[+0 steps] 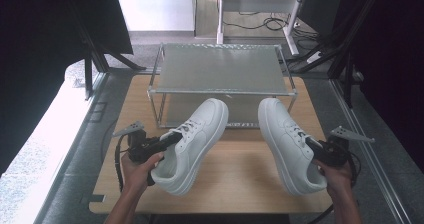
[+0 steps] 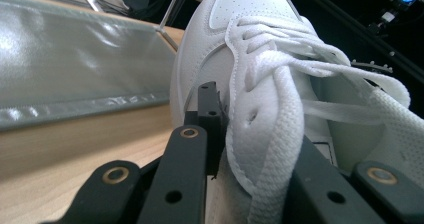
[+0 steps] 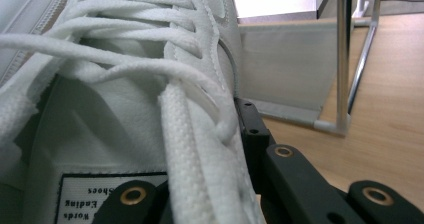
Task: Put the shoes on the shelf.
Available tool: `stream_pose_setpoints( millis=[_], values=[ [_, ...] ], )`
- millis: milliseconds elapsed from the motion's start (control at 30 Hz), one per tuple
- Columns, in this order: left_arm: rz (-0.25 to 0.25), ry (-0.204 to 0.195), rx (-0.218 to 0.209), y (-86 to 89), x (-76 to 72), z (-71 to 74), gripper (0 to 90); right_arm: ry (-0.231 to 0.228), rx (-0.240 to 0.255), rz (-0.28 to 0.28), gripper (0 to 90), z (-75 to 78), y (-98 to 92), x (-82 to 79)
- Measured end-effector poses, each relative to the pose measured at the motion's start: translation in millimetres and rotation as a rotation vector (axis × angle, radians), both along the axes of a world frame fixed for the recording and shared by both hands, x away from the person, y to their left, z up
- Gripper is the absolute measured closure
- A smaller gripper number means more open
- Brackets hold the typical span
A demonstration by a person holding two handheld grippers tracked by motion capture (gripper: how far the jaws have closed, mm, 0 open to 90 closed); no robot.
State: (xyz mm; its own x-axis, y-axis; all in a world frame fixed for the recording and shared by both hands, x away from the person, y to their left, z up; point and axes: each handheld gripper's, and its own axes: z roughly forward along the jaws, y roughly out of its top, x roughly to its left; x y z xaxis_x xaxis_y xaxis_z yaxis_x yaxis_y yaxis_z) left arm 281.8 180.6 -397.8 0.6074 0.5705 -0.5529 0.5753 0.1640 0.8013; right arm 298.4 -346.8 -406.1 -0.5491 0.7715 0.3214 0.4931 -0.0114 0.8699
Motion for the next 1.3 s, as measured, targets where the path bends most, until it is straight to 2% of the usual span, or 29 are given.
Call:
stream_pose_setpoints(
  millis=[267, 767, 1000, 1300],
  values=[
    [0.003, -0.014, -0.015, -0.1, 6.8, 11.5, 82.8, -0.033, 0.012, 0.016, 88.6, 14.7, 8.3, 3.5],
    [0.014, -0.028, -0.027, -2.6, 23.8, 26.4, 82.8, -0.058, 0.025, 0.01, 88.6, 36.1, 17.4, 16.9],
    [0.025, -0.047, -0.041, -4.5, 35.6, 41.1, 82.9, -0.079, 0.011, 0.006, 88.6, 52.6, 27.0, 29.5],
    [0.037, -0.058, -0.046, -5.5, 47.1, 52.6, 83.0, -0.086, 0.034, -0.003, 88.6, 67.6, 35.0, 45.0]
  ],
)
